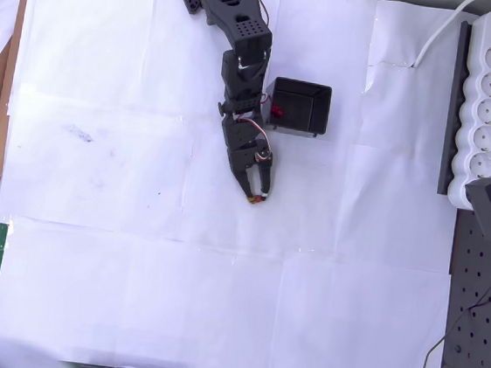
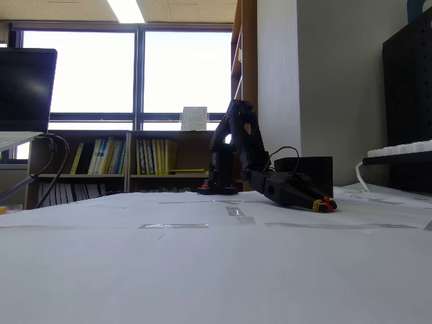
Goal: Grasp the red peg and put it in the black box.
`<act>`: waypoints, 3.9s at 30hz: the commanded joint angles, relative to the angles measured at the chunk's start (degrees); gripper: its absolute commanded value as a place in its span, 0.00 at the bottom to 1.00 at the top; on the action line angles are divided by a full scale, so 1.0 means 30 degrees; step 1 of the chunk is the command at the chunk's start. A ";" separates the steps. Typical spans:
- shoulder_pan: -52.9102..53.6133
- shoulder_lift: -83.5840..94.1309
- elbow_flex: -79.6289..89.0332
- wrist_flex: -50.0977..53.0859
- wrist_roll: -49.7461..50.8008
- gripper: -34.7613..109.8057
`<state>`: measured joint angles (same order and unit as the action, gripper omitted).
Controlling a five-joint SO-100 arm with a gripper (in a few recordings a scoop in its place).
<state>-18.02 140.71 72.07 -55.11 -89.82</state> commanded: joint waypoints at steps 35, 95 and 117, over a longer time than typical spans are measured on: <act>-0.4336 -1.3184 2.0713 5.3115 0.5068 0.24; 0.3457 -3.5596 -1.6758 3.1348 0.0469 0.24; 0.3633 -5.0654 -2.5166 4.4443 -0.0645 0.24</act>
<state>-7.56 -7.29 1.23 67.76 -89.12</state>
